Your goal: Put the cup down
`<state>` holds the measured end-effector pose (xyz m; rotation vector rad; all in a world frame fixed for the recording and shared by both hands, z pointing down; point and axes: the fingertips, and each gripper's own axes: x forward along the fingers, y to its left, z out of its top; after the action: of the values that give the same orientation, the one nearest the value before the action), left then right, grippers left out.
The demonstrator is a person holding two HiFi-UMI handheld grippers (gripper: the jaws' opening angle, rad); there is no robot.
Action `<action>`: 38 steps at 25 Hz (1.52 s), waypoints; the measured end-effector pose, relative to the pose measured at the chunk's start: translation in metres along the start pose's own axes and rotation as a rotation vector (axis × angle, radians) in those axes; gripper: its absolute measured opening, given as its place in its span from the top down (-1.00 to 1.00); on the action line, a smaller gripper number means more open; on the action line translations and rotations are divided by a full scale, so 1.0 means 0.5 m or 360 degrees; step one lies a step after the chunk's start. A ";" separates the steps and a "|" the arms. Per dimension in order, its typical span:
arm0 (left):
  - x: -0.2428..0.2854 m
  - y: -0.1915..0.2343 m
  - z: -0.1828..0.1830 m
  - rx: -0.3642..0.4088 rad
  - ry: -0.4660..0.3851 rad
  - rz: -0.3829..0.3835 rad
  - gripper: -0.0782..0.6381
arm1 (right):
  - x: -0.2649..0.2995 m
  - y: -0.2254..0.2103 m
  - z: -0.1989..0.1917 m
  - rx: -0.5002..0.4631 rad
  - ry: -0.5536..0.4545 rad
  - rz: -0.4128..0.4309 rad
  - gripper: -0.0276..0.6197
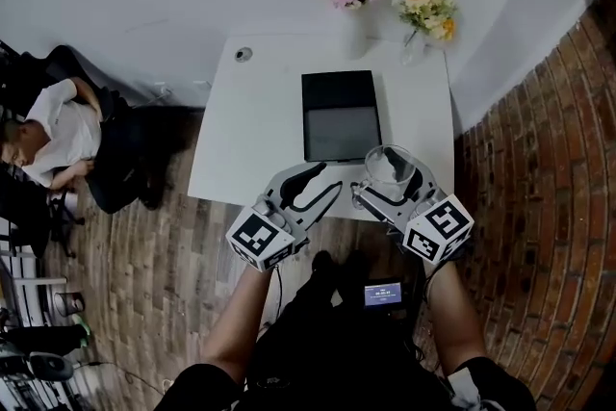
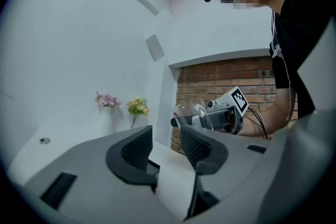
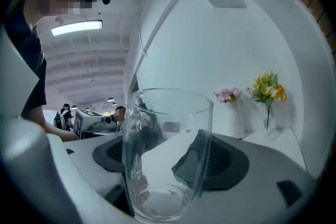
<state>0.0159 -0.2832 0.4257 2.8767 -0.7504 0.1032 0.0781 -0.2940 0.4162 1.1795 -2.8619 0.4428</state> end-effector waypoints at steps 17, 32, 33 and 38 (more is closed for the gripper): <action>0.057 0.110 0.015 -0.0003 -0.0109 0.0143 0.35 | 0.169 -0.129 -0.020 0.0031 0.0037 0.0073 -0.32; 0.062 0.208 0.005 -0.0016 -0.0158 0.0161 0.35 | 0.354 -0.234 -0.045 0.0034 0.0080 -0.0045 -0.32; 0.061 0.214 0.003 -0.0020 -0.0159 0.0165 0.35 | 0.366 -0.239 -0.048 0.0028 0.0089 -0.0052 -0.32; 0.054 0.239 -0.009 -0.0037 -0.0161 0.0185 0.35 | 0.422 -0.274 -0.079 0.0004 0.0149 -0.0115 -0.32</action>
<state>-0.0196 -0.3980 0.4503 2.8328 -0.9314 -0.0371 0.0183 -0.5211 0.5140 1.2232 -2.7313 0.4852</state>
